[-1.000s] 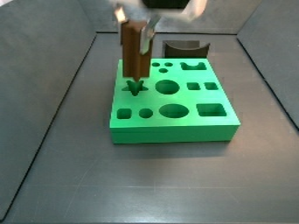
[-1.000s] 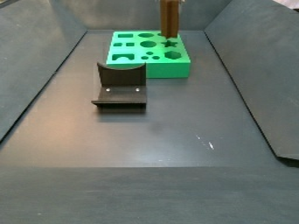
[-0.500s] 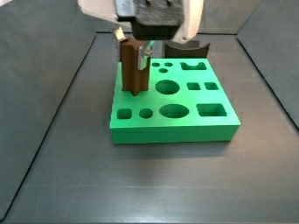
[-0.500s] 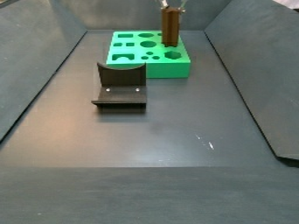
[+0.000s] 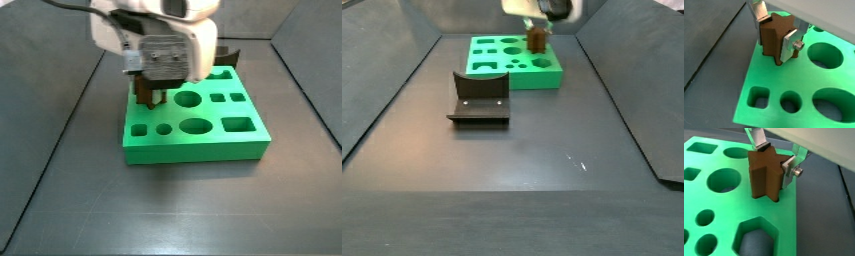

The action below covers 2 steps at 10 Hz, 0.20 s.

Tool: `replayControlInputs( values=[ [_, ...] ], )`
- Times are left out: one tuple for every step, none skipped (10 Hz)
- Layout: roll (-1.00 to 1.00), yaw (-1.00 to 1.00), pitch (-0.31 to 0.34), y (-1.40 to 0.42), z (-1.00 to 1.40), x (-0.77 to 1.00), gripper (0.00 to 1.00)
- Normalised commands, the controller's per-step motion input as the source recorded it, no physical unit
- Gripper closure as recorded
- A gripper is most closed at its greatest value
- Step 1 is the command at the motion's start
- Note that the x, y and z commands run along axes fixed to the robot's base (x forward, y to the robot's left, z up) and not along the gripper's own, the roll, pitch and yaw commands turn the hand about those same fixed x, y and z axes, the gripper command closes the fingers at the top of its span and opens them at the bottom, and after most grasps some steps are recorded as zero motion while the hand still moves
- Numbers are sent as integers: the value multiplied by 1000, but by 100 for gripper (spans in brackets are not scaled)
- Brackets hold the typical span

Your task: Insert the star object.

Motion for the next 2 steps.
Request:
replayControlInputs(
  values=[
    [-64,-9,-60,89,0,-40,100],
    [0,0,4,0,0,0,100]
  ],
)
